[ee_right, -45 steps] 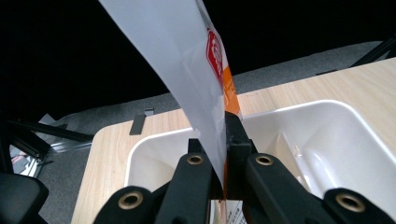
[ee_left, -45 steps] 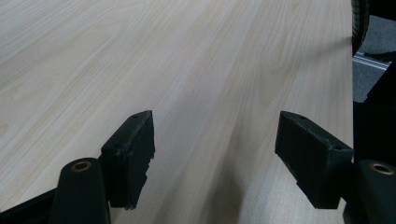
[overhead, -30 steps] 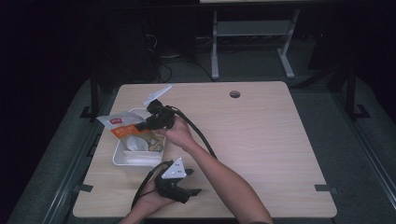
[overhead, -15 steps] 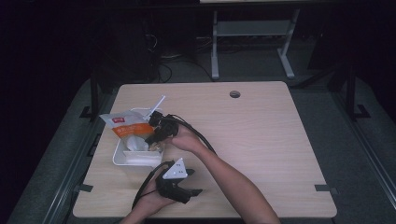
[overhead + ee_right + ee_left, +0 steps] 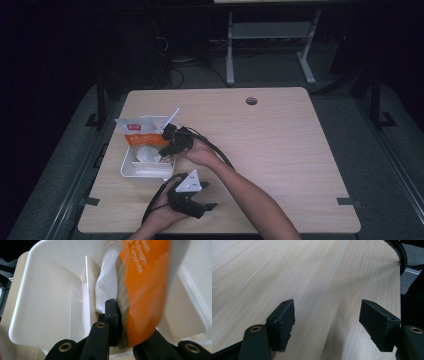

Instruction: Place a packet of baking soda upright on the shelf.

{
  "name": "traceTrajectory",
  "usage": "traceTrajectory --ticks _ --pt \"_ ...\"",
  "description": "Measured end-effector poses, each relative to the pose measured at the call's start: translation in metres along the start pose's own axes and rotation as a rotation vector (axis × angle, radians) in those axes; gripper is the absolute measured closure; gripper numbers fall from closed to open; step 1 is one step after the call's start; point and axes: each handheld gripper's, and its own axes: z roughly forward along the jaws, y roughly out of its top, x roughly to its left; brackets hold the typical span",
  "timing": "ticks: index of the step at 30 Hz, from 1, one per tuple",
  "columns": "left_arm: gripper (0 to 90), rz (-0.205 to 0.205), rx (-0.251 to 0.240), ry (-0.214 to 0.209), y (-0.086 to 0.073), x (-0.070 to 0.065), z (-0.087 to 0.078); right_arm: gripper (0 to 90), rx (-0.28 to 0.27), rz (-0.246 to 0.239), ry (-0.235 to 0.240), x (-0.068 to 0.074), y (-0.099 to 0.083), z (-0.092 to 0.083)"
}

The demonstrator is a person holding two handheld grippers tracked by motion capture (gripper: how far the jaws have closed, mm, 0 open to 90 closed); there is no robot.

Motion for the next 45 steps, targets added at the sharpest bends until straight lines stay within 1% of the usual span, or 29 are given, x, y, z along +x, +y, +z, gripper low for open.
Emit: traceTrajectory --ticks 3,4,5,7,8,9,11,13,15,16,18,19,20,21,22,23,27,29,30,31,34,35,36,37,39,40,42,43,45 --pt "28.0 0.001 0.002 0.003 0.000 -0.001 0.000 79.8 0.003 -0.007 -0.007 0.000 0.000 -0.002" --pt "28.0 0.001 0.002 0.003 0.000 -0.001 0.000 79.8 0.003 -0.007 -0.007 0.000 0.000 -0.002" --pt "27.9 0.000 0.003 0.003 0.000 0.000 0.000 78.2 -0.013 0.014 0.035 -0.004 0.001 -0.006" --pt "28.0 0.000 0.004 0.003 0.000 0.000 0.000 83.9 -0.026 0.016 0.036 -0.006 0.001 -0.008" --pt "28.0 0.000 0.004 0.002 0.000 0.000 0.000 83.9 -0.026 0.016 0.036 -0.006 0.001 -0.008" --pt "27.9 0.000 0.005 0.002 0.000 0.000 0.001 88.1 -0.019 0.016 0.037 -0.007 0.001 -0.008" --pt "27.9 0.000 0.005 0.001 0.000 0.000 0.001 89.6 -0.014 0.025 0.036 -0.006 -0.001 -0.007" --pt "28.0 0.001 0.003 0.003 0.000 0.000 0.000 89.8 -0.007 0.017 0.022 -0.005 -0.004 -0.005" --pt "27.9 0.001 0.003 0.004 0.000 0.000 0.000 89.6 -0.001 0.018 0.018 -0.005 -0.006 -0.004" --pt "27.9 0.001 0.003 0.004 0.000 0.000 0.000 89.0 -0.002 0.020 0.021 -0.005 -0.005 -0.004" --pt "28.0 0.002 0.003 0.003 0.000 0.000 0.000 84.3 -0.012 0.022 0.027 -0.005 -0.004 -0.006" --pt "28.0 0.002 0.004 0.004 0.000 0.000 0.000 84.3 -0.012 0.022 0.027 -0.005 -0.004 -0.006" --pt "28.0 0.001 0.003 0.004 0.000 0.000 0.000 82.7 -0.026 0.031 0.033 -0.005 -0.004 -0.007" --pt "28.0 0.002 0.003 0.003 0.000 0.000 0.000 82.8 -0.049 0.042 0.043 -0.006 -0.004 -0.009" --pt "28.0 0.002 0.003 0.003 0.000 0.000 0.000 86.6 -0.063 0.052 0.046 -0.007 -0.004 -0.010" --pt "27.9 0.001 0.003 0.003 0.000 0.000 0.000 88.8 -0.061 0.053 0.044 -0.008 -0.004 -0.010" --pt "28.0 0.000 0.000 0.004 0.000 0.001 -0.001 89.1 -0.052 0.062 0.053 -0.011 -0.007 -0.008" --pt "28.0 -0.001 -0.001 0.005 0.000 0.001 -0.001 86.0 -0.057 0.064 0.059 -0.011 -0.006 -0.010" --pt "28.0 -0.001 -0.001 0.005 0.000 0.001 -0.001 86.0 -0.057 0.064 0.059 -0.011 -0.006 -0.010" --pt "28.0 -0.002 -0.002 0.007 0.000 0.001 -0.002 83.9 -0.067 0.064 0.072 -0.011 -0.007 -0.010" --pt "28.0 -0.003 -0.001 0.009 0.000 0.001 -0.002 79.3 -0.105 0.097 0.104 -0.013 -0.009 -0.017" --pt "28.0 -0.003 -0.001 0.009 0.000 0.001 -0.002 79.0 -0.118 0.098 0.105 -0.014 -0.010 -0.021" --pt "28.0 -0.006 -0.002 0.010 0.000 0.001 -0.002 79.0 -0.118 0.098 0.105 -0.014 -0.010 -0.021" --pt "28.0 -0.007 -0.003 0.011 0.000 0.002 -0.002 77.7 -0.135 0.099 0.107 -0.016 -0.011 -0.028" --pt "28.0 0.001 0.000 0.012 0.000 0.003 -0.002 76.1 -0.144 0.092 0.105 -0.016 -0.012 -0.037" --pt "28.0 0.001 0.000 0.012 0.000 0.003 -0.002 76.1 -0.144 0.092 0.105 -0.016 -0.012 -0.037" --pt "28.0 -0.009 -0.001 0.012 -0.001 0.004 -0.002 73.5 -0.152 0.095 0.107 -0.016 -0.014 -0.044" --pt "28.0 -0.011 -0.001 0.012 -0.001 0.004 -0.002 71.6 -0.160 0.107 0.102 -0.018 -0.018 -0.050" --pt "27.9 -0.016 -0.003 0.013 -0.001 0.004 -0.002 70.7 -0.161 0.114 0.103 -0.018 -0.019 -0.052"
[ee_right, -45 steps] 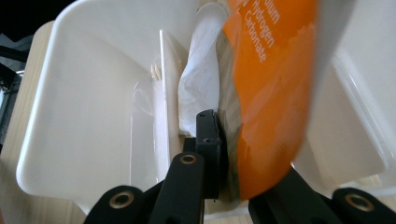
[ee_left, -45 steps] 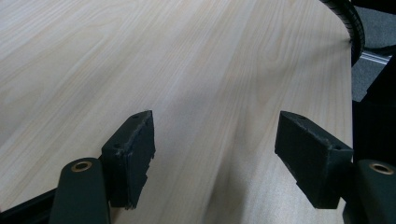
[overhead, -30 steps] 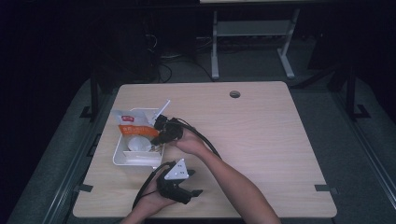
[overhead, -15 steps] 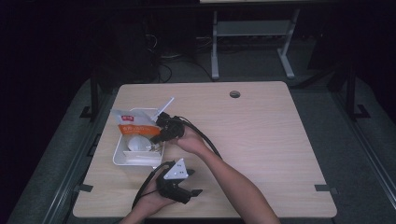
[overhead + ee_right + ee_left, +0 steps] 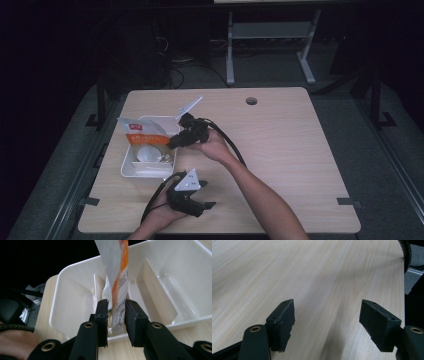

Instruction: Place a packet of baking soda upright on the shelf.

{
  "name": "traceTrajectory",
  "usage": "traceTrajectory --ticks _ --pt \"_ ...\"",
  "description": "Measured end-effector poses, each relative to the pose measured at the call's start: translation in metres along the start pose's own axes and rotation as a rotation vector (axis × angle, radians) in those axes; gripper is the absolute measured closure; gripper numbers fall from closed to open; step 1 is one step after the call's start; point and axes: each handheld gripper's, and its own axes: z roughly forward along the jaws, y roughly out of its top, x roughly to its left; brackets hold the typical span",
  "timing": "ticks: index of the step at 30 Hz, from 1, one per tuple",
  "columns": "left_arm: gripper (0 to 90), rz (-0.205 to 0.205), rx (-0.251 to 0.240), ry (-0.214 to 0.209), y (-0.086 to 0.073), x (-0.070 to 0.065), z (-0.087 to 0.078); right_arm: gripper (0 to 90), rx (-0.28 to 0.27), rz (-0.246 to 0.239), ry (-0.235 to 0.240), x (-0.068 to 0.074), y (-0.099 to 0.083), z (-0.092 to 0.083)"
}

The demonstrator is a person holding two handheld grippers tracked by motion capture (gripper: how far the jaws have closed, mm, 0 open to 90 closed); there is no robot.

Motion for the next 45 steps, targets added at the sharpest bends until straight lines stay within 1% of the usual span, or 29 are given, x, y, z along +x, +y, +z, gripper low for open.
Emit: traceTrajectory --ticks 2,9,14,17,22,25,27,29,32,37,41,42,45 --pt "28.0 0.003 0.000 0.002 0.000 0.001 0.000 69.4 -0.007 0.002 -0.007 0.000 -0.003 -0.006" --pt "27.9 -0.004 -0.002 0.007 0.000 0.001 0.000 65.0 -0.030 0.009 -0.010 0.000 -0.009 -0.027" --pt "27.9 -0.005 -0.001 0.007 0.000 0.001 0.000 62.1 -0.039 0.017 -0.025 -0.001 -0.016 -0.043" --pt "27.9 0.000 0.000 0.007 0.000 0.001 0.001 61.0 -0.046 0.011 -0.040 -0.002 -0.019 -0.053" --pt "28.0 0.000 -0.004 0.006 0.000 0.001 0.000 58.6 -0.057 0.024 -0.047 -0.004 -0.026 -0.067" --pt "28.0 -0.003 -0.001 0.008 0.000 0.001 0.001 56.8 -0.063 0.040 -0.049 -0.006 -0.032 -0.074" --pt "28.0 0.000 0.003 0.008 0.000 0.001 0.001 55.6 -0.071 0.045 -0.059 -0.006 -0.037 -0.081" --pt "28.0 0.000 0.004 0.010 0.000 0.001 0.001 55.0 -0.070 0.051 -0.058 -0.007 -0.039 -0.082" --pt "27.7 0.001 0.007 0.013 0.000 0.000 0.002 52.9 -0.077 0.063 -0.071 -0.008 -0.047 -0.089" --pt "27.4 0.003 0.008 0.014 0.000 0.000 0.002 50.8 -0.077 0.079 -0.080 -0.011 -0.054 -0.096" --pt "27.0 -0.006 0.011 0.016 0.000 0.001 0.002 49.3 -0.085 0.092 -0.092 -0.013 -0.062 -0.104" --pt "27.0 -0.007 0.013 0.016 0.000 0.001 0.002 48.4 -0.085 0.101 -0.093 -0.013 -0.064 -0.105" --pt "27.0 -0.007 0.015 0.019 0.000 0.002 0.002 47.3 -0.088 0.105 -0.106 -0.013 -0.069 -0.110"
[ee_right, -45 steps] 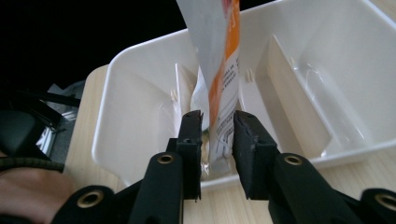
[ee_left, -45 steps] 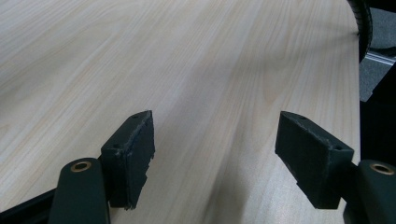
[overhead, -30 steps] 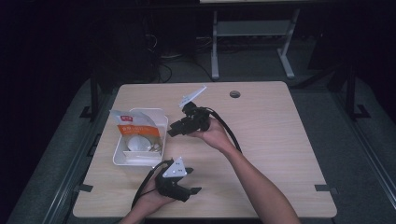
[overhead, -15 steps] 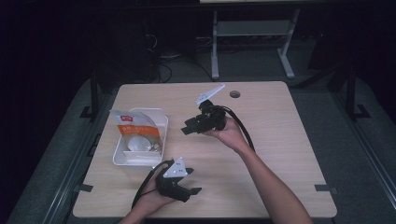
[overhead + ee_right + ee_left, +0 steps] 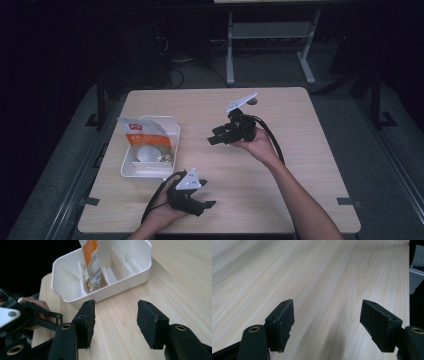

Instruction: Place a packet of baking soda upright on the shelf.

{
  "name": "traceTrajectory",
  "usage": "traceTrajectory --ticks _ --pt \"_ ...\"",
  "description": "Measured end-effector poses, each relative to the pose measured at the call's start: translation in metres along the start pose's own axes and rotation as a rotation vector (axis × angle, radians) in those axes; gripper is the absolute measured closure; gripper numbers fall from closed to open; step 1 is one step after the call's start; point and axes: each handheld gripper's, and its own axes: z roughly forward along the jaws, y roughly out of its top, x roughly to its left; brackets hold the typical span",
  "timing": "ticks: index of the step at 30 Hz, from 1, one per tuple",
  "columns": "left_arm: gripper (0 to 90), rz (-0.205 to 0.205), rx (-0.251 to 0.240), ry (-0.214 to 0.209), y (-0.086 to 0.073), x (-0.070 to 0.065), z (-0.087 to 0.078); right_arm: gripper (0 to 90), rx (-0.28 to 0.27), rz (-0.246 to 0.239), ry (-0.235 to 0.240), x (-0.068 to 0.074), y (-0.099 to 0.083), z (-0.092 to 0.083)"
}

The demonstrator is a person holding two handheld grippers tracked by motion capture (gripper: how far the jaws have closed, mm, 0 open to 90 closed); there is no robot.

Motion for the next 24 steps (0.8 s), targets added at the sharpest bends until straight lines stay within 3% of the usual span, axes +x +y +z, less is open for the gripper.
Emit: traceTrajectory --ticks 24 --pt "26.3 -0.008 -0.004 0.008 0.000 0.000 0.001 41.6 -0.032 0.050 -0.064 -0.008 -0.041 -0.047"
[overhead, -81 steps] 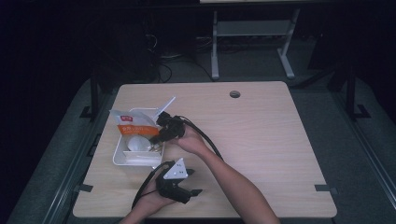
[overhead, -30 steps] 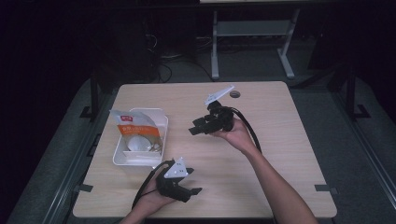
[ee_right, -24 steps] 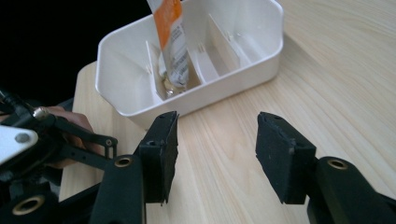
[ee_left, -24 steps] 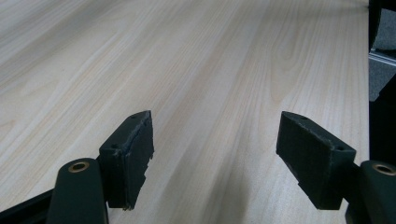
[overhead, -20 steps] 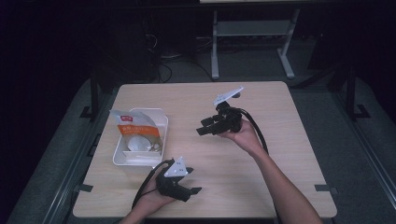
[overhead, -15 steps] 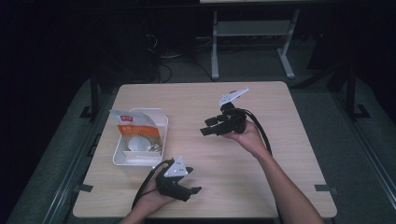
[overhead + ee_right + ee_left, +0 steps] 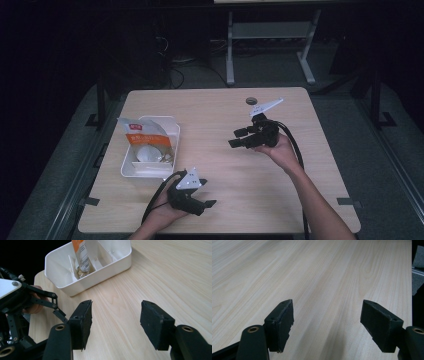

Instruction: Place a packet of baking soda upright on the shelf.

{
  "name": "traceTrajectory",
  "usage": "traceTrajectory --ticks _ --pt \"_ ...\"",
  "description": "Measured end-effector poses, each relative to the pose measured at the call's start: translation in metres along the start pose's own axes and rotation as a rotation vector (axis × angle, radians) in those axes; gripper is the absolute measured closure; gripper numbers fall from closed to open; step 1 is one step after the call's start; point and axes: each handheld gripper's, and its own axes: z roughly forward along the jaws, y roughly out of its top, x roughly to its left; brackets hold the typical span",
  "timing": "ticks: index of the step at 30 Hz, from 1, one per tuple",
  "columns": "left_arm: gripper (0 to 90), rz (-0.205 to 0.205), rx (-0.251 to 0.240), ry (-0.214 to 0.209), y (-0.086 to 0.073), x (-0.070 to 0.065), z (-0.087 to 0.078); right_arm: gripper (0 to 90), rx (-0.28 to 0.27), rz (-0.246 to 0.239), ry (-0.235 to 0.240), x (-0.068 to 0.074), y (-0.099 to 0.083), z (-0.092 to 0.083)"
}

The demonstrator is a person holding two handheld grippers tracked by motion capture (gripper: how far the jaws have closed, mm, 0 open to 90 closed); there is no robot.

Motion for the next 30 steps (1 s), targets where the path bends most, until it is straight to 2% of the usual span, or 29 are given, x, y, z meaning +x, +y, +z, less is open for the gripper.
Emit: traceTrajectory --ticks 14,17,23,30 --pt "26.8 -0.008 -0.006 0.002 0.000 0.002 -0.001 39.1 -0.027 0.029 -0.033 -0.004 -0.024 -0.023" --pt "26.7 -0.002 -0.005 0.002 0.000 0.001 -0.001 39.5 -0.019 0.056 -0.025 -0.006 -0.030 -0.028" --pt "26.7 0.006 -0.015 0.005 0.001 0.000 -0.003 39.2 -0.028 0.049 -0.048 -0.002 -0.040 -0.036" --pt "26.5 0.003 -0.010 0.003 0.001 0.001 -0.002 38.9 -0.037 0.079 -0.064 -0.003 -0.056 -0.046"
